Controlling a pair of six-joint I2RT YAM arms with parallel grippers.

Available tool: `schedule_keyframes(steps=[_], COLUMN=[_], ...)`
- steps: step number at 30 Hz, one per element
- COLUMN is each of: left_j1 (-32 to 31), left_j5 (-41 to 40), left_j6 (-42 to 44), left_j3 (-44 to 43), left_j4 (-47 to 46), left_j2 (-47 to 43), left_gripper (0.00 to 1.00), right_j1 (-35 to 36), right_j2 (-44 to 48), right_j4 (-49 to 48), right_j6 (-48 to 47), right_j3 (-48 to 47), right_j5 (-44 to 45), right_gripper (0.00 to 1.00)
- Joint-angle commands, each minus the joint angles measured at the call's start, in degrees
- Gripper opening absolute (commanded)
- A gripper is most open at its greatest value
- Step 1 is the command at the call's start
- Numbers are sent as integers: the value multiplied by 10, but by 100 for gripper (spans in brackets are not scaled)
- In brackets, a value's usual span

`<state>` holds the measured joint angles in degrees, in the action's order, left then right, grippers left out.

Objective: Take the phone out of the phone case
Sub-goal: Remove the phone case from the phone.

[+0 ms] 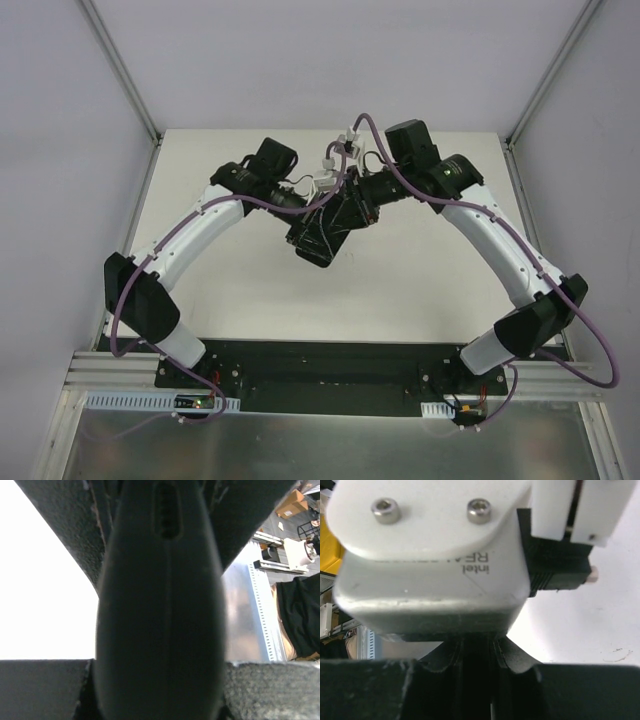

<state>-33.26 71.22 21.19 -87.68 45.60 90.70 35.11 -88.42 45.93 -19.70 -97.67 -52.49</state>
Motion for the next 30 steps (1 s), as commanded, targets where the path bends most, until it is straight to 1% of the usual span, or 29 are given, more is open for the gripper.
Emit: schedule_keyframes(steps=[1,3,4,5,6,8,13,17,19,21,22,23,30], left_j1=[4,20,29,39,47,64,79,78,77,72,69,65,29], left_j5=[-33,-35,-33,-33,-33,-32,-35,-22,-11,-7,-10,-13,-31], left_j6=[-2,-8,-12,-16,-19,-23,-33,-83,-112,-141,-151,-161,-181], left_j3=[12,12,10,8,7,2,-20,-52,-64,-72,-74,-75,-68], left_j4=[-92,-94,-95,-96,-96,-96,-99,-124,-140,-155,-160,-163,-170], left_j2=[-38,-46,-49,-53,-55,-65,-74,-61,-52,-45,-43,-41,-37], left_gripper=[16,24,48,63,67,70,73,76,70,59,55,54,54], right_j1=[-1,-12,-12,-13,-13,-14,-15,-10,-4,0,0,1,2], right_j2=[24,34,38,42,47,52,49,29,22,19,17,14,1], right_j4=[-68,-49,-36,-24,-16,-9,24,41,46,46,46,46,38], right_j6=[39,16,-4,-20,-33,-43,-85,-97,-103,-104,-104,-104,-92], right_j3=[9,16,18,20,23,33,29,15,12,11,10,8,-5], right_j5=[-26,-24,-22,-20,-23,-25,-66,-85,-82,-75,-74,-73,-60], right_gripper=[0,0,0,0,0,0,0,0,0,0,0,0,0])
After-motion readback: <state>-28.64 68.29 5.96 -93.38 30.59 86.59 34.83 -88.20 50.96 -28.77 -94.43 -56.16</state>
